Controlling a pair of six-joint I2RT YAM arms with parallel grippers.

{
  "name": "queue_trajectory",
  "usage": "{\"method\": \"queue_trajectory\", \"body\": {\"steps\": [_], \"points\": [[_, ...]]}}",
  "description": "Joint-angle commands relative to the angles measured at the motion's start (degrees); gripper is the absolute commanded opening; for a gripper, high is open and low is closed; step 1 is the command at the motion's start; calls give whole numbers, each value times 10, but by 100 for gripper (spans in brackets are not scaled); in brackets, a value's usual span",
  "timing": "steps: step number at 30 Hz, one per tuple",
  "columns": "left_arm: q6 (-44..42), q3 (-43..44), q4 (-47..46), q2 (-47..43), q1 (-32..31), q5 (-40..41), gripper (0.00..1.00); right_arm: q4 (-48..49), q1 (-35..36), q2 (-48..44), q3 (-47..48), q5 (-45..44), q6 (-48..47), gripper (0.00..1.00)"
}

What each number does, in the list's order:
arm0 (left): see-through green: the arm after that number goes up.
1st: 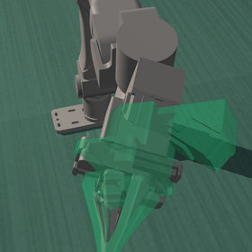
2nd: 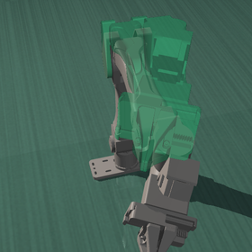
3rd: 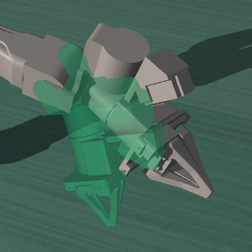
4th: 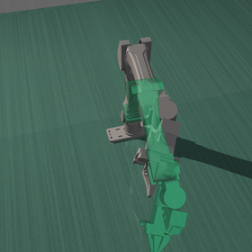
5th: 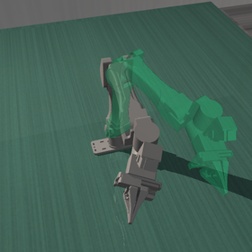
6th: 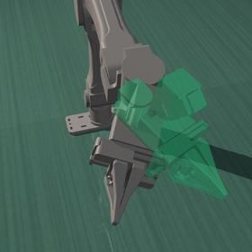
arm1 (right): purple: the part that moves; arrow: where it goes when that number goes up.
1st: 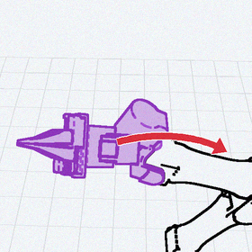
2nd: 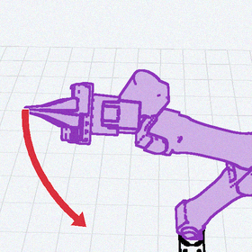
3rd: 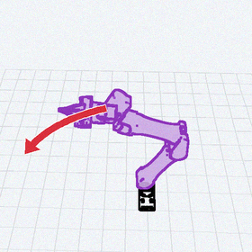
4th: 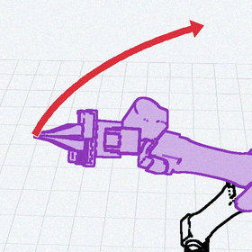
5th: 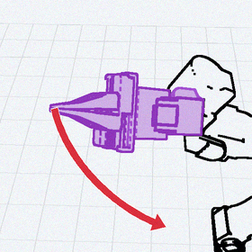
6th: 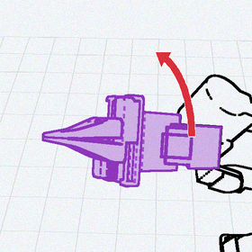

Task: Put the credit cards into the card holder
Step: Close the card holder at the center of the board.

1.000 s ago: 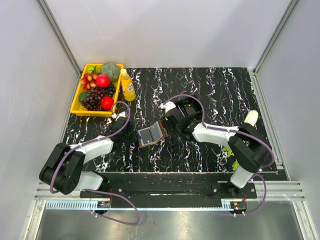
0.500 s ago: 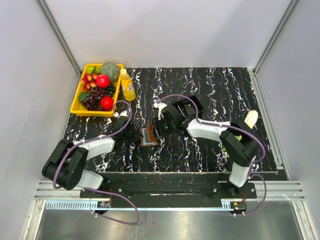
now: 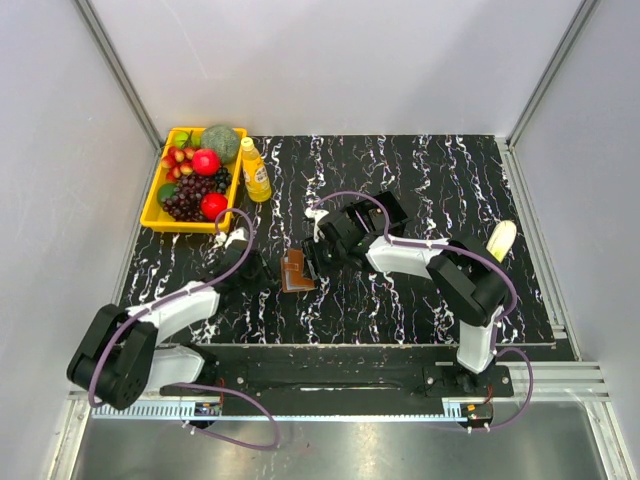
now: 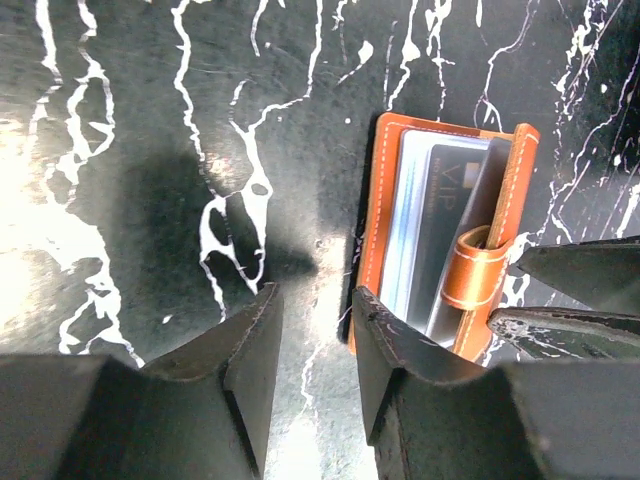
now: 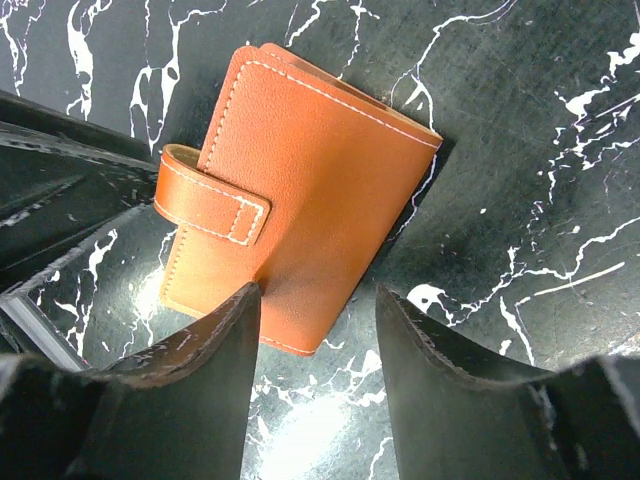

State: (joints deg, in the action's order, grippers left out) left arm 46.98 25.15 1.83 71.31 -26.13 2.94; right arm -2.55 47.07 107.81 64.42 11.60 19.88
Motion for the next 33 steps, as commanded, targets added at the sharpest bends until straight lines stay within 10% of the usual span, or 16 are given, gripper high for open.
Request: {"method": "queue_trajectory", "body": {"steps": [1,33], "points": [[-25,-1,15,-43,1,54,40,-6,-1,1,26,4,15,56],[34,-220,-590,66,-13,-11,50,-18,-1,23,56,16,33,56]]}}
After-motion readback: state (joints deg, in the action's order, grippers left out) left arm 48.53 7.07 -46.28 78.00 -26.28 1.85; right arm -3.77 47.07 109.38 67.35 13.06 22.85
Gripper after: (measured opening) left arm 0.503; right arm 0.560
